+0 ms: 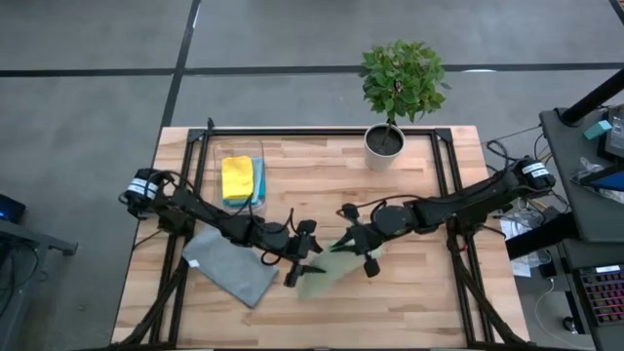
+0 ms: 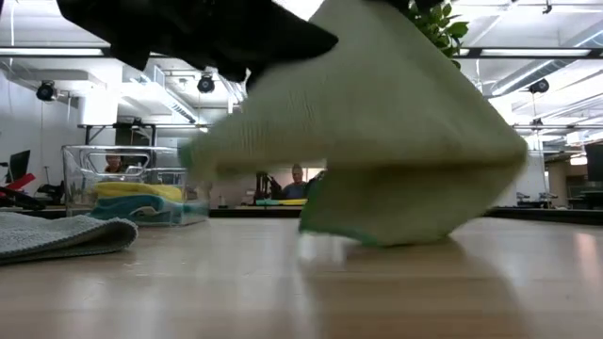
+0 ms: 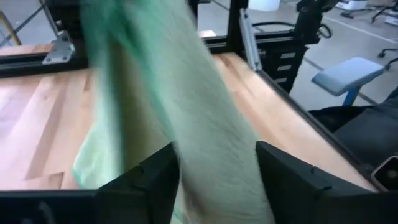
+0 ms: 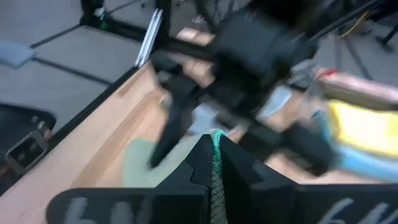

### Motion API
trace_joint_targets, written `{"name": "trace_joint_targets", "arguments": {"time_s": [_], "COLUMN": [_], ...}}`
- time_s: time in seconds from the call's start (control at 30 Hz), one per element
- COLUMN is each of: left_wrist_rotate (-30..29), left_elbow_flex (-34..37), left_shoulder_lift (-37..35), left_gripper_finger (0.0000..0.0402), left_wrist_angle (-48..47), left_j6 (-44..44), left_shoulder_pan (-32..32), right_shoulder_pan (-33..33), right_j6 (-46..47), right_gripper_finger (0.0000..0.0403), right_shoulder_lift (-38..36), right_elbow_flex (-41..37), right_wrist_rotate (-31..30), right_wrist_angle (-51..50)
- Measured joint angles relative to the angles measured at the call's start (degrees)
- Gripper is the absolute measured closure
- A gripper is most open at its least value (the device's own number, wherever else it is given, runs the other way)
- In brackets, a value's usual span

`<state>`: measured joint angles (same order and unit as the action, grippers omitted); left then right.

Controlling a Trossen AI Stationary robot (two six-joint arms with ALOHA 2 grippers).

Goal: Fold microfiber towels
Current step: Fold the light green microfiber towel

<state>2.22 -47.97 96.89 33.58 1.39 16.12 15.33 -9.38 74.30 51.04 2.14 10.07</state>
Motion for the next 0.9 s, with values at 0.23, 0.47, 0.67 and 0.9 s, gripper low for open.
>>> {"name": "trace_joint_targets", "arguments": {"time_s": [0.23, 0.47, 0.67, 0.9], "left_wrist_rotate": [-0.81, -1.05, -1.33, -4.74], "left_elbow_flex": [0.0, 0.05, 0.04, 0.26], "left_shoulder_lift": [-1.29, -6.21, -11.97, -13.28], "left_gripper_finger": [0.0297, 0.0389, 0.0385, 0.0382], "left_wrist_angle": [-0.01, -1.24, -6.4, -12.01], "left_j6": [2.81, 5.88, 5.81, 5.77], "left_shoulder_pan": [0.35, 0.39, 0.35, 0.22], "right_shoulder_pan": [-0.06, 0.2, 0.94, 3.53], "right_j6": [-3.11, -3.3, 0.95, 7.88], "right_gripper_finger": [0.0394, 0.0394, 0.0394, 0.0394], "right_shoulder_lift": [-1.49, -1.59, -2.05, -1.99], "right_elbow_flex": [7.58, 10.67, 8.19, 1.82], "right_wrist_rotate": [0.04, 0.01, -1.69, -10.65], "right_wrist_angle": [-14.92, -27.19, -25.82, -18.36]}}
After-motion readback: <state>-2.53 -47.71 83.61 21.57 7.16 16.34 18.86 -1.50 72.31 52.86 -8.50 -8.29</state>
